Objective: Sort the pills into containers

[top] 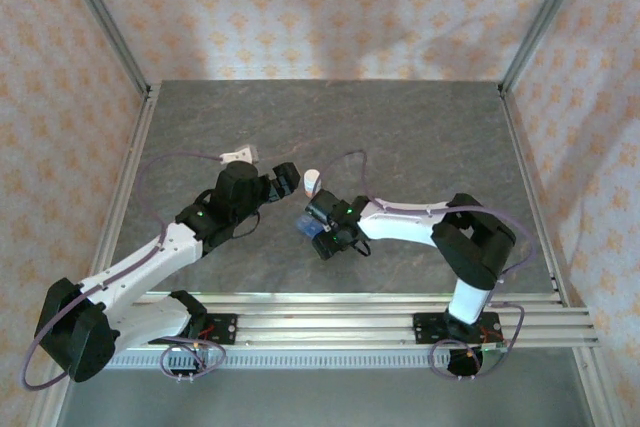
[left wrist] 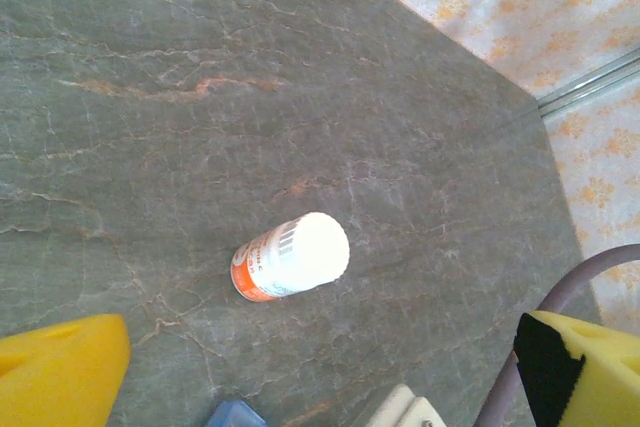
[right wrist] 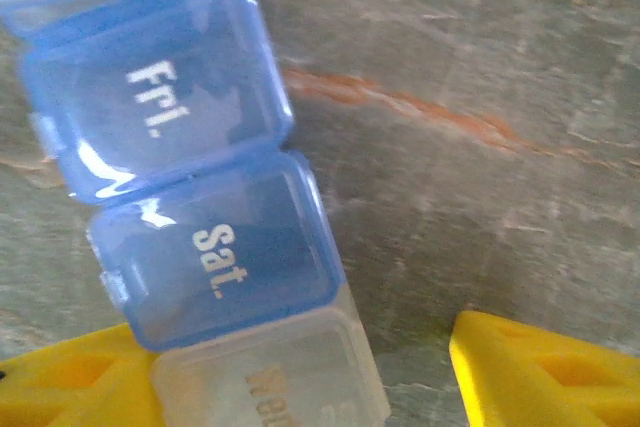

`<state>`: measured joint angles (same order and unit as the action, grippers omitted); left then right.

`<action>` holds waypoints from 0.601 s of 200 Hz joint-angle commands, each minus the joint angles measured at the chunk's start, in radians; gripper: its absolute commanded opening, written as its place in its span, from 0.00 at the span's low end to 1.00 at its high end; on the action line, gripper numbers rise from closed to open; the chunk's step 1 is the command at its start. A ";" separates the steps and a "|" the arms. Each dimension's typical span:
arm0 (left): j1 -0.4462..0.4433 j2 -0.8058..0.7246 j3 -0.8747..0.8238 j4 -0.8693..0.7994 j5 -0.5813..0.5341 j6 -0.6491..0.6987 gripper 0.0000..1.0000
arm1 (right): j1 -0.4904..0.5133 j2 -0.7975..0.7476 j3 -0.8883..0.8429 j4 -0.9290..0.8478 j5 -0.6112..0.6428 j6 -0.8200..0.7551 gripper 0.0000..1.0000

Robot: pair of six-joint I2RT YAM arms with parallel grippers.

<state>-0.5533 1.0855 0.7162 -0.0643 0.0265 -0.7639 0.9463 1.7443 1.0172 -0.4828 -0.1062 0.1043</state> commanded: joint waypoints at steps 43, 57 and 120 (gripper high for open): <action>0.011 0.013 0.038 -0.073 0.011 0.071 1.00 | -0.081 -0.005 0.023 -0.169 0.238 0.064 0.71; 0.010 0.010 0.039 -0.086 0.009 0.082 1.00 | -0.102 -0.020 0.018 -0.172 0.232 0.065 0.75; 0.012 0.015 0.058 -0.175 0.010 0.149 1.00 | -0.122 -0.195 -0.021 -0.211 0.071 0.057 0.78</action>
<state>-0.5488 1.0916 0.7368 -0.1669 0.0414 -0.6727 0.8341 1.6508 1.0111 -0.6411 0.0128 0.1532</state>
